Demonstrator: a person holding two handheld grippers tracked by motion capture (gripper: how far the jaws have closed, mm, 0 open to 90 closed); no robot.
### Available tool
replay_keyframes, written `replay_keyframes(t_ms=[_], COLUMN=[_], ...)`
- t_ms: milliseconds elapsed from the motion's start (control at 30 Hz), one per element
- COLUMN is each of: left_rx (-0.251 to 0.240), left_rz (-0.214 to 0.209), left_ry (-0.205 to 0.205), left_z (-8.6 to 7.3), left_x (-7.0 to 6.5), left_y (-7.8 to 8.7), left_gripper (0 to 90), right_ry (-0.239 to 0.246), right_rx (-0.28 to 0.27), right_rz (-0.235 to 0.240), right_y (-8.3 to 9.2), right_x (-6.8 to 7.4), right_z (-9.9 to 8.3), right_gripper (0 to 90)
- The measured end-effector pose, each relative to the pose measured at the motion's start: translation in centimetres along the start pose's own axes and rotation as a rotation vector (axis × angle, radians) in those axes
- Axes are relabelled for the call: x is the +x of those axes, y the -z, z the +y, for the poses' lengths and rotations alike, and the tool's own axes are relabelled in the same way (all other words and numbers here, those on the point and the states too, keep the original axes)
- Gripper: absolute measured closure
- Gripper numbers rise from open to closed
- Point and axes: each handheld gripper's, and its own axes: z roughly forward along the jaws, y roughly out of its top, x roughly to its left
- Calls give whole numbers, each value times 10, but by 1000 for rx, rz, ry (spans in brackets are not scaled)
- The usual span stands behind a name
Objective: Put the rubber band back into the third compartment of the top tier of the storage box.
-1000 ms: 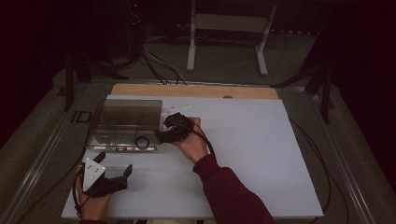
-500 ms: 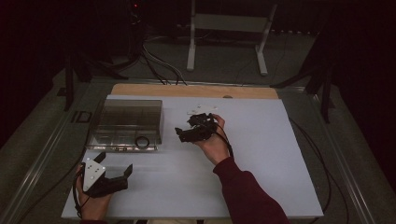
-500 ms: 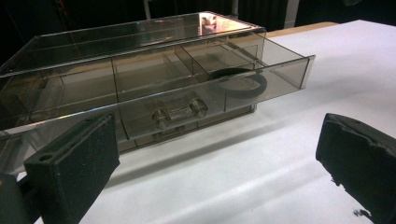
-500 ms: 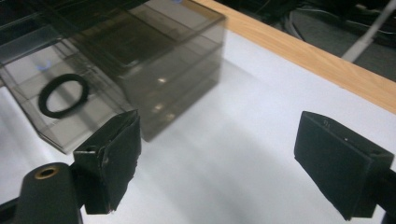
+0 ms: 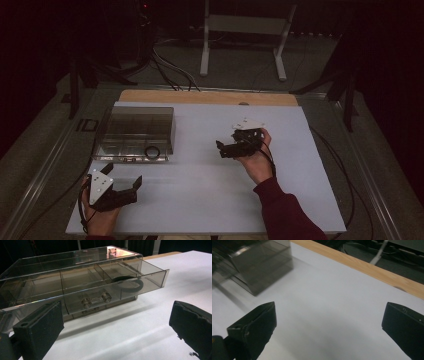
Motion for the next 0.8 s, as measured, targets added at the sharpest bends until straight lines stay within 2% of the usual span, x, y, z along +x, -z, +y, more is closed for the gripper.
replay_keyframes(t_ms=[267,467,500,633,667,700,800], left_rx=[2,0,0,-3,-3,-4,-9], left_rz=[3,2,2,2,1,2,1], left_ry=[1,5,6,9,11,14,18], left_z=[0,0,0,0,0,0,1], left_x=[0,0,0,0,0,1,1], left_y=[-1,-1,-1,0,0,0,1], left_gripper=[3,3,3,3,3,3,3], right_ry=[60,23,23,-31,-31,-52,-80], right_rx=[9,-35,-35,-70,-70,-78,-112], right_rz=[-74,-111,-111,-142,-142,-155,-174], right_y=[18,46,46,70,70,78,90], right_x=[-12,-30,-30,-46,-46,-52,-59], right_z=[-26,-52,-52,-80,-80,-94,-115], right_gripper=[1,1,1,2,2,2,2])
